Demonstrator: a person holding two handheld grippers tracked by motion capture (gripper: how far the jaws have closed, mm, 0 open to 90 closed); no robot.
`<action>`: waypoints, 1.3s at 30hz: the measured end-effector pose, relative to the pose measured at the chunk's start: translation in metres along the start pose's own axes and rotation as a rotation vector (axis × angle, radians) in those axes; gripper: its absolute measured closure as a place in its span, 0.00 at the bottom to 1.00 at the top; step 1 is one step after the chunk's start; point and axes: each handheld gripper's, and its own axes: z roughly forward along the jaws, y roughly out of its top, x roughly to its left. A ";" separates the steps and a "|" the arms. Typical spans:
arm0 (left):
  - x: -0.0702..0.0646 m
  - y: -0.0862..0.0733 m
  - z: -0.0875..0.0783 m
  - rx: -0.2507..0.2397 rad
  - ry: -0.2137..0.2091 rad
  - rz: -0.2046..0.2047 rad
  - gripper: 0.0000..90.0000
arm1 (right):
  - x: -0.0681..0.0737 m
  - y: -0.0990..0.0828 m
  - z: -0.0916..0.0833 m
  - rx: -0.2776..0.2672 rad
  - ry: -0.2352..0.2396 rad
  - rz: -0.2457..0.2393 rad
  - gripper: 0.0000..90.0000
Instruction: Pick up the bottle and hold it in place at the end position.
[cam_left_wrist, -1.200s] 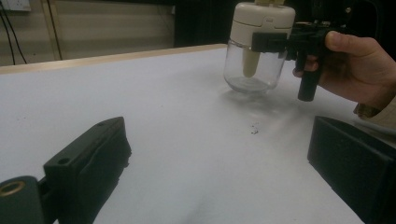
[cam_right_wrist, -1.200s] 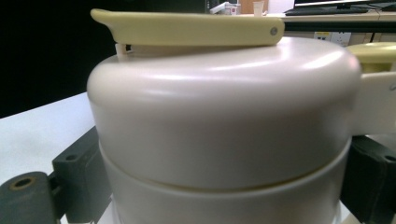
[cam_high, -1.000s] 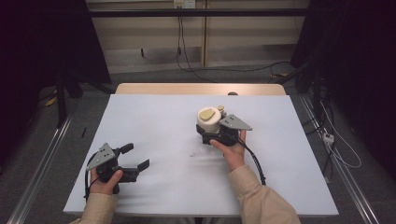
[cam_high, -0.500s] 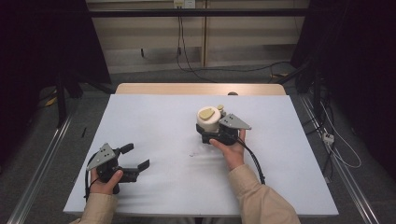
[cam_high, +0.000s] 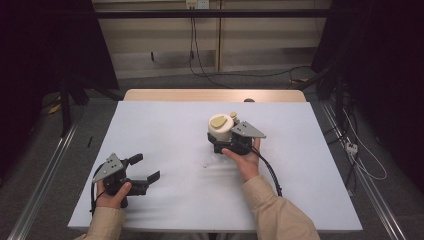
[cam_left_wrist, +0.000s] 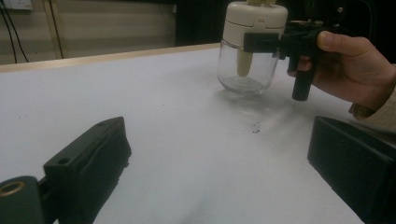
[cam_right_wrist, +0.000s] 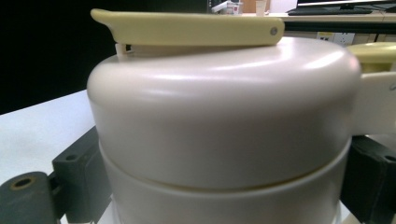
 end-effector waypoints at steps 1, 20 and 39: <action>0.000 0.000 0.000 -0.001 -0.001 0.000 0.05 | 0.000 0.000 0.001 0.002 0.004 -0.001 0.08; 0.001 -0.001 0.000 0.000 0.001 -0.006 0.05 | 0.002 -0.002 0.007 0.006 0.010 -0.001 0.08; 0.001 -0.001 -0.001 0.000 -0.001 -0.005 0.05 | 0.004 -0.004 0.014 0.015 0.010 0.002 0.08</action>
